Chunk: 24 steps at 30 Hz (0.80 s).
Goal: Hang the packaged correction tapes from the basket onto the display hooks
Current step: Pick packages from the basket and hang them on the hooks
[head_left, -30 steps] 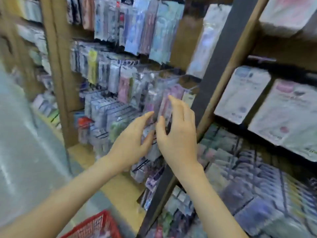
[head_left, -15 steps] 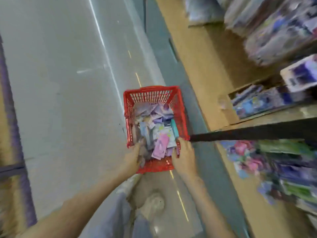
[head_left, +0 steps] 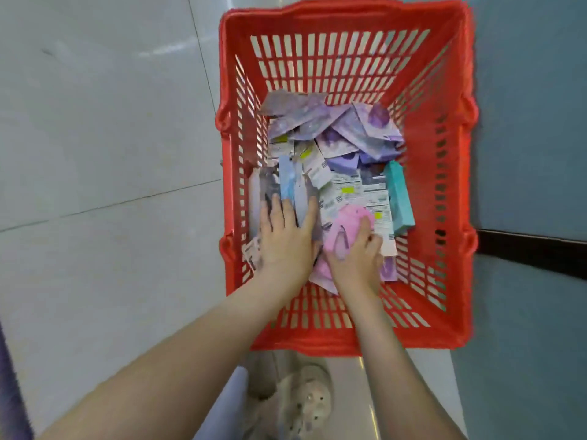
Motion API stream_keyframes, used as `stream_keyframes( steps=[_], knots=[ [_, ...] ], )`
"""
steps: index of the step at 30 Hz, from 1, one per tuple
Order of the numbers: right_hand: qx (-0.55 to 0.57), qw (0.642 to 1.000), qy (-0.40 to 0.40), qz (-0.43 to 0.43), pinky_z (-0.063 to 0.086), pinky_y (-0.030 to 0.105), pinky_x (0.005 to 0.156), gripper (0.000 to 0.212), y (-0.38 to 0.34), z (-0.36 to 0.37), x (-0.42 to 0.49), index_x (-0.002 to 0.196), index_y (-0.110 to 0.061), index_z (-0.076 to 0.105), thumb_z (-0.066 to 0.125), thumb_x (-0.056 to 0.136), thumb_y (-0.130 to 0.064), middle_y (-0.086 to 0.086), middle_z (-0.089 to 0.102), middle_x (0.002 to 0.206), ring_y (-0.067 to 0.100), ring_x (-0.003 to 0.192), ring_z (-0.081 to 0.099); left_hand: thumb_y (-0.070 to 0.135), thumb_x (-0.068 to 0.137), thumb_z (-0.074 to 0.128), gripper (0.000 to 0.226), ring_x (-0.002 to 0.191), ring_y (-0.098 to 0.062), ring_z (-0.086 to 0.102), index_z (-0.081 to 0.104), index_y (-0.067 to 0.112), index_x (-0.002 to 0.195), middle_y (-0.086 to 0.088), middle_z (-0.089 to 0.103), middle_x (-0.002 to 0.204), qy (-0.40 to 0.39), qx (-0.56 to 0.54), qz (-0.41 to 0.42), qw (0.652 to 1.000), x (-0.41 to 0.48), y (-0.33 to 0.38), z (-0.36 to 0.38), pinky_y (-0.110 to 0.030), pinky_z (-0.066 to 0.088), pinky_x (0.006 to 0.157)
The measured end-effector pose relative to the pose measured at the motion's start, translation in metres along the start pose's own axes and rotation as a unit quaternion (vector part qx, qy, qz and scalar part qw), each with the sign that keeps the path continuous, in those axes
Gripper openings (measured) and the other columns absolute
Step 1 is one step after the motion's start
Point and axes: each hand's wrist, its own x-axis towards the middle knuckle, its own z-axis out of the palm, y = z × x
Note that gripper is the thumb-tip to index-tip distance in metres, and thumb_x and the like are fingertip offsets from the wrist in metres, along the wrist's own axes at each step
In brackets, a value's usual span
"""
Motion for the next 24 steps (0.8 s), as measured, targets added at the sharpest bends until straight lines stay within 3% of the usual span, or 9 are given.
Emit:
stream_keyframes(
  steps=[4, 6, 9, 11, 13, 15, 17, 20, 24],
  knots=[
    [0.063, 0.998, -0.005, 0.016, 0.035, 0.034, 0.096, 0.090, -0.001, -0.011, 0.006, 0.151, -0.017, 0.019, 0.073, 0.079, -0.023, 0.016, 0.036, 0.141, 0.027, 0.118, 0.040, 0.013, 0.073, 0.058, 0.072, 0.123, -0.036, 0.052, 0.043, 0.019, 0.143, -0.023, 0.062, 0.114, 0.038, 0.003, -0.030, 0.999, 0.012, 0.012, -0.009, -0.058, 0.023, 0.111],
    [0.153, 0.987, 0.012, 0.037, 0.044, 0.036, 0.093, 0.088, -0.002, -0.027, 0.002, 0.148, -0.023, 0.016, 0.068, 0.079, -0.011, 0.018, 0.041, 0.139, 0.034, 0.116, 0.050, -0.002, 0.074, 0.053, 0.084, 0.122, -0.035, 0.046, 0.027, 0.023, 0.150, -0.019, 0.053, 0.115, 0.024, -0.083, -0.018, 0.996, 0.010, 0.014, -0.024, -0.054, 0.017, 0.114],
    [0.216, 0.976, 0.024, 0.027, 0.052, 0.050, 0.084, 0.081, -0.006, -0.055, -0.019, 0.139, -0.038, 0.018, 0.058, 0.075, -0.007, 0.010, 0.040, 0.141, 0.038, 0.107, 0.057, -0.012, 0.079, 0.042, 0.094, 0.103, -0.033, 0.046, 0.009, 0.038, 0.152, -0.014, 0.035, 0.124, -0.017, -0.262, -0.004, 0.965, -0.004, 0.013, -0.053, -0.043, 0.040, 0.094],
    [0.252, 0.967, 0.040, 0.005, 0.050, 0.054, 0.089, 0.078, -0.012, -0.082, -0.039, 0.138, -0.039, 0.019, 0.057, 0.079, -0.006, 0.004, 0.036, 0.144, 0.033, 0.120, 0.049, -0.007, 0.085, 0.043, 0.090, 0.087, -0.031, 0.049, 0.006, 0.044, 0.150, -0.013, 0.036, 0.121, -0.007, -0.370, -0.012, 0.929, -0.018, 0.012, -0.078, -0.036, 0.044, 0.076],
    [0.305, 0.951, 0.046, -0.022, 0.036, 0.046, 0.109, 0.081, -0.023, -0.121, -0.069, 0.141, -0.038, 0.021, 0.057, 0.080, 0.000, -0.006, 0.028, 0.149, 0.021, 0.136, 0.036, -0.001, 0.086, 0.048, 0.091, 0.083, -0.033, 0.055, 0.001, 0.045, 0.148, -0.008, 0.045, 0.104, -0.014, -0.466, -0.030, 0.884, -0.034, 0.011, -0.117, -0.038, 0.048, 0.075],
    [0.349, 0.935, 0.037, -0.061, 0.026, 0.046, 0.117, 0.087, -0.037, -0.169, -0.110, 0.141, -0.046, 0.021, 0.060, 0.075, -0.005, -0.009, 0.023, 0.156, 0.015, 0.142, 0.028, -0.001, 0.084, 0.055, 0.096, 0.085, -0.027, 0.064, -0.003, 0.036, 0.150, 0.007, 0.051, 0.095, -0.055, -0.587, -0.069, 0.805, -0.056, 0.008, -0.176, -0.037, 0.055, 0.074],
    [0.392, 0.916, 0.020, -0.077, 0.033, 0.044, 0.114, 0.090, -0.055, -0.223, -0.154, 0.140, -0.053, 0.019, 0.064, 0.073, -0.013, -0.002, 0.031, 0.154, 0.016, 0.138, 0.037, -0.002, 0.085, 0.062, 0.083, 0.081, -0.007, 0.065, 0.015, 0.031, 0.145, 0.012, 0.057, 0.100, -0.131, -0.637, -0.074, 0.756, -0.080, 0.001, -0.236, -0.019, 0.053, 0.066],
    [0.458, 0.887, 0.009, -0.060, 0.050, 0.024, 0.093, 0.098, -0.080, -0.301, -0.222, 0.144, -0.039, 0.017, 0.074, 0.074, -0.001, 0.011, 0.048, 0.141, 0.011, 0.118, 0.057, -0.005, 0.082, 0.063, 0.037, 0.076, -0.005, 0.066, 0.056, 0.016, 0.112, 0.000, 0.071, 0.098, -0.216, -0.664, -0.024, 0.716, -0.119, -0.009, -0.330, -0.017, 0.049, 0.063],
    [0.512, 0.856, -0.015, -0.077, 0.049, 0.019, 0.084, 0.093, -0.116, -0.392, -0.310, 0.145, -0.021, 0.033, 0.082, 0.066, -0.016, 0.003, 0.059, 0.130, 0.007, 0.112, 0.060, -0.020, 0.082, 0.051, 0.040, 0.068, -0.018, 0.070, 0.054, 0.010, 0.109, -0.004, 0.073, 0.077, -0.317, -0.728, -0.006, 0.608, -0.174, -0.009, -0.445, -0.029, 0.057, 0.060]
  ],
)
